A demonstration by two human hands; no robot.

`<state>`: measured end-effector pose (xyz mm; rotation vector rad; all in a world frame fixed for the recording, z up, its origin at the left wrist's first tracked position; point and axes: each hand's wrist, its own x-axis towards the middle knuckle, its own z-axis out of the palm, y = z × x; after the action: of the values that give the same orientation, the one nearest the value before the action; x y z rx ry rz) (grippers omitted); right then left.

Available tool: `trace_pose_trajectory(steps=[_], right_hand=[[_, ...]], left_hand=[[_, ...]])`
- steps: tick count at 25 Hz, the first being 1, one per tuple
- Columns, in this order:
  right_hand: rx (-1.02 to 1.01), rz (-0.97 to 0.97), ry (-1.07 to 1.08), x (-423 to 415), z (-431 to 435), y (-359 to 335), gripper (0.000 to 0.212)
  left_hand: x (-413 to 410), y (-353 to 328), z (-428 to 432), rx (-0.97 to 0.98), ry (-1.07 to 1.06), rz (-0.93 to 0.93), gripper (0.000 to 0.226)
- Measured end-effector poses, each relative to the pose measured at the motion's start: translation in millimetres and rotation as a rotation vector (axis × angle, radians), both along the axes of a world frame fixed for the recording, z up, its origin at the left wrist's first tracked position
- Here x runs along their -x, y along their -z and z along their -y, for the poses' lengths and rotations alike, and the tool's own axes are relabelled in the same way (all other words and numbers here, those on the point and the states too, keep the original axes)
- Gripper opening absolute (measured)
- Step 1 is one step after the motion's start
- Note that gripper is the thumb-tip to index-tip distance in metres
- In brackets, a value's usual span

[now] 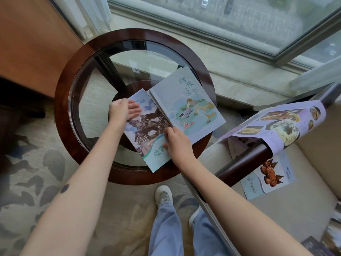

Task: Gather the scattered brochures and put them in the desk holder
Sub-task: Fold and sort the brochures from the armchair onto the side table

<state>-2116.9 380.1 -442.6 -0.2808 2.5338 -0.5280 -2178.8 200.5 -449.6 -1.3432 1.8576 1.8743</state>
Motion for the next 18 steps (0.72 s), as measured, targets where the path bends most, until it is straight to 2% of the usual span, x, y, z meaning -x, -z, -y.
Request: trace_pose_trajectory(steps=[3,7,10,15,18], right_hand=[[-0.009,0.021,-0.016,3,1,-3,0.023],[0.022,0.106,-0.023,15,-1,-16,0.016],[0.162,0.133,0.097,26,-15,-41,0.023],[0.502,-0.044,0.509,41,-81,-96,0.018],[0.586,-0.219,0.652,38,-153,-120,0.019]], left_hand=[[1,3,5,0.195,0.02,-0.051,0.021],[-17,-5,-20,0.404,0.325,-0.156,0.026],[-30,-21,-52,0.483,0.548,-0.234,0.025],[-39,-58,-139,0.458,0.608,-0.41,0.021],[-42,-75,-216,0.404,0.717,-0.501,0.02]])
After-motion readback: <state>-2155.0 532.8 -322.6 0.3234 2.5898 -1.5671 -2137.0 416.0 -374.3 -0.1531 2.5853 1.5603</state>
